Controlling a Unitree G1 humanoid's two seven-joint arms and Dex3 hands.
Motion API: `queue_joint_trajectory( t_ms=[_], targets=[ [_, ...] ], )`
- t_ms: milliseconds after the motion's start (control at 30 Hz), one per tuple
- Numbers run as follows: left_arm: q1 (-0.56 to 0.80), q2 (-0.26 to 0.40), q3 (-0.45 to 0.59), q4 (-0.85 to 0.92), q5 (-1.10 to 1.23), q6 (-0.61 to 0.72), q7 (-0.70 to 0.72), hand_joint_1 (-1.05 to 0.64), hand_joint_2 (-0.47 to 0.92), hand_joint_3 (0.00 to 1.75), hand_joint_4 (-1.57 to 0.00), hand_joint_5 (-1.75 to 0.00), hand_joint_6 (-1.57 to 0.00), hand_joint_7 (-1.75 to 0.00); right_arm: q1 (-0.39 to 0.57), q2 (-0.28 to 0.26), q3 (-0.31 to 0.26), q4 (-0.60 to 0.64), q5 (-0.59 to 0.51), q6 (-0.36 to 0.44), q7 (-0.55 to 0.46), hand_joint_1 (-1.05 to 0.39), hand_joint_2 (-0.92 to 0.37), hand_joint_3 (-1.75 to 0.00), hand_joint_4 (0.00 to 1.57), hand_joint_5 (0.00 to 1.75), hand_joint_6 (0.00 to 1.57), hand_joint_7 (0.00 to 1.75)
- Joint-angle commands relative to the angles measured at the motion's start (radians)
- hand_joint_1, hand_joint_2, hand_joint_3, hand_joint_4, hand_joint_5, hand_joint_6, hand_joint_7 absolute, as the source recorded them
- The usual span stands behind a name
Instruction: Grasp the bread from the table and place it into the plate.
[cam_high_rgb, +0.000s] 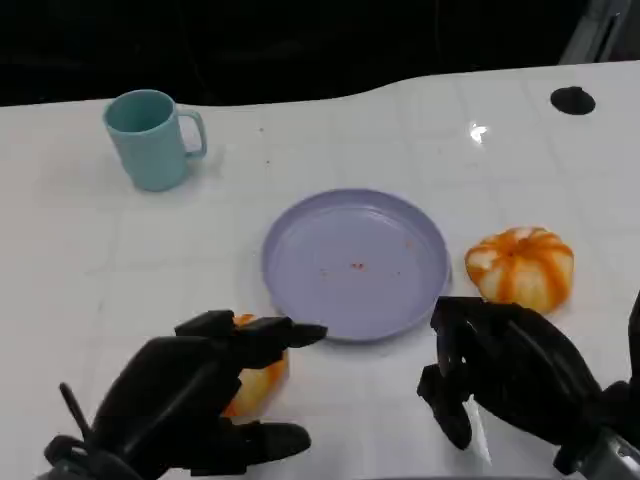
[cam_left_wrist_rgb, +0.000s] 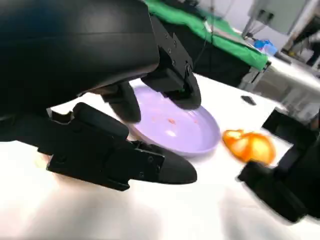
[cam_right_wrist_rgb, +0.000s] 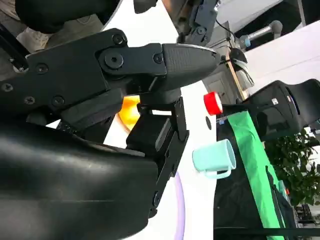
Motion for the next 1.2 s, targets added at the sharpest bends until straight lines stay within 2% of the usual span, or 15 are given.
queue_joint_trajectory(
  t_ms=[33,133,400,533,767,1200],
  targets=[
    [-0.007,0.047,-0.011,-0.092,0.183,0.072,-0.047,-0.80,0.92,0.16,-0.12,-0.76,-0.37,-0.04,-0.002,-0.001,-0.001,-0.010,-0.005,0.002,-0.012,-0.93,-0.92,-0.40,1.29,1.59,1.09,1.53],
    [-0.035,0.060,-0.033,-0.107,0.298,0.108,-0.088,-0.83,0.92,0.14,-0.16,-0.66,-0.36,-0.02,-0.006,0.002,0.000,-0.006,-0.003,0.009,-0.018,-0.94,-0.92,-0.38,1.30,1.58,1.11,1.51],
    [-0.140,0.067,-0.094,-0.056,0.500,0.185,-0.233,-0.90,0.92,0.12,-0.17,-0.58,-0.30,0.00,-0.008,0.004,0.001,0.000,-0.002,0.000,-0.013,-0.94,-0.92,-0.38,1.30,1.58,1.12,1.51],
    [-0.185,0.054,-0.121,0.008,0.547,0.212,-0.251,-0.89,0.92,0.07,-0.23,-0.48,-0.31,-0.01,-0.004,0.002,0.003,-0.004,-0.005,-0.001,-0.014,-0.94,-0.92,-0.38,1.30,1.58,1.11,1.51],
    [-0.277,0.035,-0.170,0.167,0.602,0.283,-0.305,-0.87,0.92,0.06,-0.20,-0.43,-0.26,0.00,0.000,0.001,0.001,-0.011,-0.005,-0.002,-0.014,-0.94,-0.92,-0.39,1.30,1.57,1.12,1.50],
    [-0.349,0.045,-0.187,0.374,0.497,0.273,-0.196,-0.85,0.92,0.04,-0.21,-0.39,-0.28,-0.01,0.005,-0.003,-0.001,-0.026,-0.003,0.010,-0.016,-0.93,-0.92,-0.39,1.29,1.58,1.11,1.50]
  ],
)
